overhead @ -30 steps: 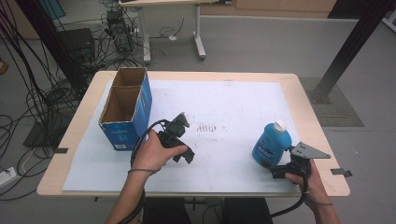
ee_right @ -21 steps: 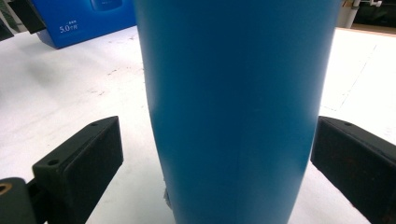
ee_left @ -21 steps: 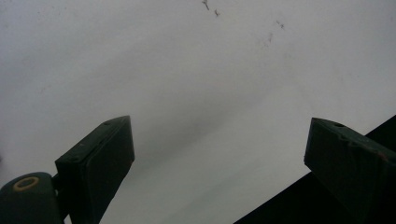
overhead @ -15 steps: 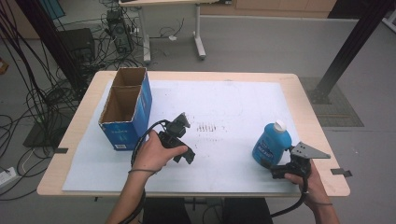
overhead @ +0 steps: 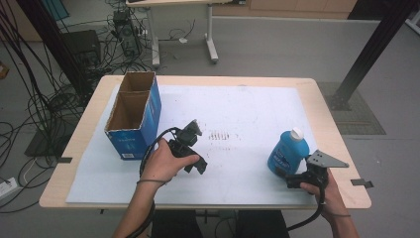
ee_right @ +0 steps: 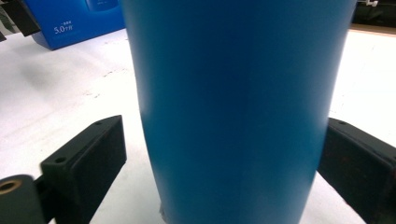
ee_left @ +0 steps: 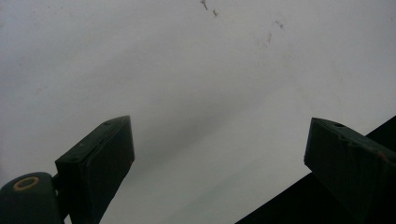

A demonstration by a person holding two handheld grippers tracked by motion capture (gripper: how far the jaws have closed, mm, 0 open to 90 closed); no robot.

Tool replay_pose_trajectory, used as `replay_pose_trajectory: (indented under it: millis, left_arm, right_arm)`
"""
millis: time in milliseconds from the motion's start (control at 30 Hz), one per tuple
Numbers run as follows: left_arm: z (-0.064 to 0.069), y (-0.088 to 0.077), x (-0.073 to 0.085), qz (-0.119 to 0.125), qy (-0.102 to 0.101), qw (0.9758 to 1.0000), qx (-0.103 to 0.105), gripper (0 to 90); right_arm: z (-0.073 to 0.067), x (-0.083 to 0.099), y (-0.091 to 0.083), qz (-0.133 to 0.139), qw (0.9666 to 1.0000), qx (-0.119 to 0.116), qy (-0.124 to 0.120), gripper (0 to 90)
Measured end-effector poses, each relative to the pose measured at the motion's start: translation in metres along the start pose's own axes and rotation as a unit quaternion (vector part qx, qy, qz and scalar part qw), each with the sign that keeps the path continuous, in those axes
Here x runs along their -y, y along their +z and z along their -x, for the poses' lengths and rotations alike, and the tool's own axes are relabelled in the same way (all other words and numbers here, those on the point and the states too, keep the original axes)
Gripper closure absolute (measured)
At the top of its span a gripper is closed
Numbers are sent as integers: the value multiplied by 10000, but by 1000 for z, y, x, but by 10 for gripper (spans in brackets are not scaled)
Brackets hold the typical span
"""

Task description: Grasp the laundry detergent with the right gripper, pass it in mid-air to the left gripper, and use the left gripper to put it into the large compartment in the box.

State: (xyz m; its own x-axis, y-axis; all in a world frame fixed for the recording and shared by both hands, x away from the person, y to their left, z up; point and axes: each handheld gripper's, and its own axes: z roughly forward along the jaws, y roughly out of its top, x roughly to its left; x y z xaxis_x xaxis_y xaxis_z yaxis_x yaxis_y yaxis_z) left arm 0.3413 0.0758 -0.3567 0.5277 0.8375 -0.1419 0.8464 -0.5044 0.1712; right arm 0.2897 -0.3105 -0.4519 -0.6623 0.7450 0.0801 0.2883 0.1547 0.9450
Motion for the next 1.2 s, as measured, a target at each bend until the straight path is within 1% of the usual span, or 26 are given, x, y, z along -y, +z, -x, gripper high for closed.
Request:
replay_pose_trajectory:
  millis: [33,100,133,233,800,1200]
  left_arm:
    - [0,0,0,-4,2,10000,-4,88]
    - [0,0,0,-1,-8,10000,-6,88]
    - [0,1,0,11,-46,10000,-8,89]
    - [0,1,0,-10,-9,10000,-4,89]
    - [-1,2,0,-17,-16,10000,5,89]
    - [-1,1,1,5,-34,10000,1,89]
  right_arm:
    - [0,0,1,10,10000,13,-1,69]
    - [0,-1,1,9,10000,33,3,73]
    - [0,-1,2,5,10000,52,5,79]
    - [0,0,3,-12,10000,72,49,99]
    - [0,1,7,53,9998,119,115,162]
    - [-1,1,6,120,9998,81,112,279]
